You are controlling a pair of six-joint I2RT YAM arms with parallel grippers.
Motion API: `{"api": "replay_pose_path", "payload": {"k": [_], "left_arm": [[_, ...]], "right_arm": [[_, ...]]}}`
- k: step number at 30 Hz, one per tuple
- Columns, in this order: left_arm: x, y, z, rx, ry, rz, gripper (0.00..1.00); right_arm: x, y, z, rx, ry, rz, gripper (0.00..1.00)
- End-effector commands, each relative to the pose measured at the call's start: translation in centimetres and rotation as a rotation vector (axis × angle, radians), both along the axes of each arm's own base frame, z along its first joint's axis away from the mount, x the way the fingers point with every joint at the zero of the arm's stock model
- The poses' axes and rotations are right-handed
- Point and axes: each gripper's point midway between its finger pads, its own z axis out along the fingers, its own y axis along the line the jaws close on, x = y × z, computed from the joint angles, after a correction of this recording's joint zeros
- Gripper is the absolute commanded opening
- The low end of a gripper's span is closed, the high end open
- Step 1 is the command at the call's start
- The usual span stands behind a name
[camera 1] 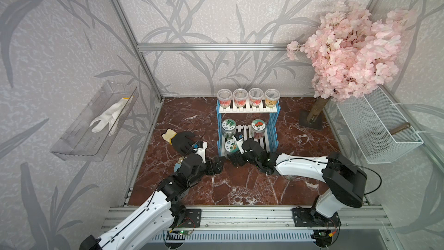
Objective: Place the seed container on the shelf
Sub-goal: Place the seed jar on the shelf.
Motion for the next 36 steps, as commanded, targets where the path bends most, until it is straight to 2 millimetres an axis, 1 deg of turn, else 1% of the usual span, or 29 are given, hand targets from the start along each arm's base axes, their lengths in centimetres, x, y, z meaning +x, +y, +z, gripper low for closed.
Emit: {"api": "replay_pose_path", "payload": {"k": [1, 4, 8, 11, 12, 13, 18, 24, 28, 31, 36], "left_arm": [[0.1, -0.1, 0.0, -0.005, -0.008, -0.008, 1.0], [0.1, 0.0, 0.1, -0.002, -0.016, -0.005, 1.0], [0.1, 0.2, 0.1, 0.011, -0.017, 0.003, 1.0], [0.2, 0.4, 0.2, 0.02, -0.024, 0.007, 1.0], [0.2, 0.4, 0.2, 0.022, -0.022, 0.009, 1.0], [0.2, 0.5, 0.2, 0.023, -0.025, 0.012, 1.0], [0.3, 1.0, 0.1, 0.046, -0.02, 0.037, 1.0], [0.3, 3.2, -0.2, 0.12, 0.004, 0.126, 1.0], [0.3, 3.7, -0.1, 0.107, -0.007, 0.157, 1.0], [0.2, 3.7, -0.2, 0.103, -0.005, 0.159, 1.0], [0.2, 3.6, -0.6, 0.105, 0.007, 0.154, 1.0]], "right_arm": [[0.0, 0.9, 0.6, 0.014, -0.041, 0.072, 0.99], [0.6, 1.1, 0.2, 0.015, -0.051, 0.061, 0.99], [1.7, 0.5, -0.5, 0.001, -0.076, 0.005, 1.0], [1.8, 0.9, -0.1, 0.035, -0.09, 0.016, 1.0], [1.9, 1.0, -0.4, 0.035, -0.087, 0.014, 1.0], [2.0, 1.1, -1.0, 0.031, -0.082, 0.01, 0.99], [2.9, 1.1, -0.9, 0.051, -0.114, -0.028, 0.9], [3.6, 1.0, -0.7, 0.083, -0.142, -0.07, 0.82], [4.3, 1.0, -0.5, 0.109, -0.157, -0.115, 0.81], [4.6, 1.5, -0.3, 0.142, -0.157, -0.12, 0.81], [4.8, 2.0, -0.5, 0.158, -0.143, -0.128, 0.8]]}}
